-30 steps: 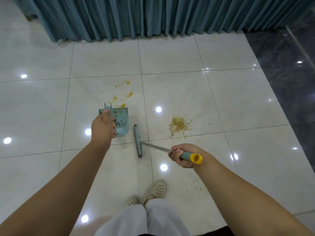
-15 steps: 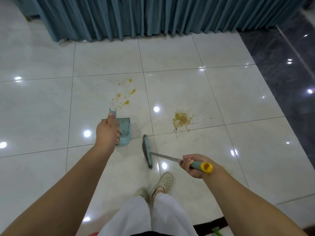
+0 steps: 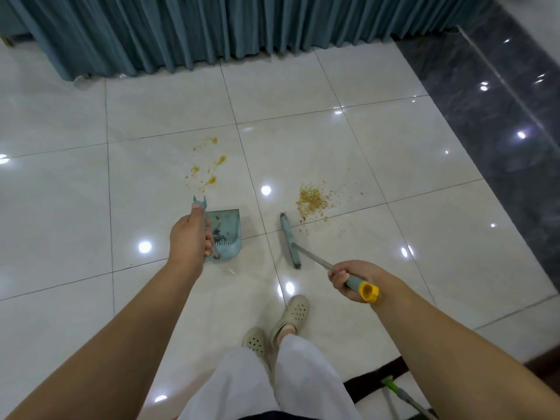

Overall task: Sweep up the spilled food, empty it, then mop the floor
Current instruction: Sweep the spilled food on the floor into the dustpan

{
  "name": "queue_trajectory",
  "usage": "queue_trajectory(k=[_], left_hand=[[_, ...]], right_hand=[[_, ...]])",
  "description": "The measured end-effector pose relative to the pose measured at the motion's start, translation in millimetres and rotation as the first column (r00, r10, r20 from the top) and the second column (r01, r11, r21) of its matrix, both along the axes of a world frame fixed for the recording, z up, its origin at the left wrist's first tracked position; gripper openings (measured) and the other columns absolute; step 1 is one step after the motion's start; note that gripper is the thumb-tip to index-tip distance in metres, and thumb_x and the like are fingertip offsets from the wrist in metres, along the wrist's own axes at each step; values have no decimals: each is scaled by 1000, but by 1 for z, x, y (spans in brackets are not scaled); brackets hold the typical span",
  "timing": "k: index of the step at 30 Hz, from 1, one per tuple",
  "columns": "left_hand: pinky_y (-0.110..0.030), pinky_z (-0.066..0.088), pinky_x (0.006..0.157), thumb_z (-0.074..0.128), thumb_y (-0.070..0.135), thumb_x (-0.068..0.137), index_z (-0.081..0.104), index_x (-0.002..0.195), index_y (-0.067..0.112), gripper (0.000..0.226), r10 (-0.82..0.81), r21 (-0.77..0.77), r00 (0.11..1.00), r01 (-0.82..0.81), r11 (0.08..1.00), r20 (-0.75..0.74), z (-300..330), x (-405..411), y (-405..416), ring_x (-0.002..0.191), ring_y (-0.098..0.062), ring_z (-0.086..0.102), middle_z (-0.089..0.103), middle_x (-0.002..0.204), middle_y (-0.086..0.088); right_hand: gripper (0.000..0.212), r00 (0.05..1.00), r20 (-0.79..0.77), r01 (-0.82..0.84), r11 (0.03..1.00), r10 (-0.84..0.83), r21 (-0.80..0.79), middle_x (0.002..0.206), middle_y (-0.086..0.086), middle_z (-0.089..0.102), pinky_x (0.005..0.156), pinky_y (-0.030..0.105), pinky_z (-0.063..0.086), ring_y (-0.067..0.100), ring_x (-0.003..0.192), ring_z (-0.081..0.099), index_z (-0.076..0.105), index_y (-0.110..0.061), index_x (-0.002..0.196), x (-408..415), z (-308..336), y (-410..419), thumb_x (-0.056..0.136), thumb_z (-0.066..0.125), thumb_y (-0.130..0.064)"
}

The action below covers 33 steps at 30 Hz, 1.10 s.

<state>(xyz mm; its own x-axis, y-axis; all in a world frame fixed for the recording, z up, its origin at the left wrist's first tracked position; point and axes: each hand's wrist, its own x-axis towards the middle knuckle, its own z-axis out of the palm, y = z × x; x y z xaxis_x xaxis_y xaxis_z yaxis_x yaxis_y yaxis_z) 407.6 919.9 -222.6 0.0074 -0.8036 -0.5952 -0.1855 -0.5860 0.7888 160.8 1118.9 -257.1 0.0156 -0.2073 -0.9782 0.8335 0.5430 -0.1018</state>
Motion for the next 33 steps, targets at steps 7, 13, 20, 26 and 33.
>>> queue_trajectory(k=[7, 13, 20, 26, 33], left_hand=[[-15, 29, 33, 45, 53, 84, 54, 66, 14, 44, -49, 2, 999, 49, 999, -22, 6, -25, 3, 32, -10, 33, 42, 47, 2], [-15, 29, 34, 50, 53, 82, 56, 68, 13, 43, -94, 19, 995, 95, 995, -21, 6, -47, -2, 30, -9, 31, 41, 45, 3], [-19, 29, 36, 51, 54, 82, 55, 68, 13, 43, -134, 0, 991, 134, 991, 24, 1, -96, -11, 35, -12, 34, 43, 48, 1], [-19, 28, 37, 48, 54, 87, 51, 71, 11, 46, -207, -51, 978, 209, 977, 36, 0, -160, -33, 37, -12, 32, 42, 49, 1], [-20, 32, 38, 43, 52, 92, 54, 73, 10, 47, -239, -68, 964, 248, 966, 114, -4, -238, -57, 39, -13, 36, 46, 53, -2]], right_hand=[[20, 982, 177, -68, 998, 65, 7, 45, 11, 48, 26, 14, 36, 11, 26, 42, 49, 2, 82, 10, 14, 18, 98, 39, -6], [29, 954, 261, -172, 983, 149, 67, 40, 8, 46, 25, 15, 36, 12, 24, 44, 52, 3, 76, -3, 7, 20, 98, 42, -13], [30, 971, 187, -161, 984, 146, 71, 37, 9, 45, 24, 15, 34, 11, 21, 41, 50, 1, 76, -65, 0, -1, 100, 39, -12], [28, 952, 152, -279, 957, 264, 80, 41, 5, 44, 25, 14, 36, 9, 24, 43, 52, 1, 77, -153, -10, -34, 99, 42, -13], [22, 961, 129, -255, 964, 244, 75, 42, 11, 48, 25, 14, 36, 10, 23, 42, 50, 1, 83, -251, -13, -77, 99, 43, -12]])
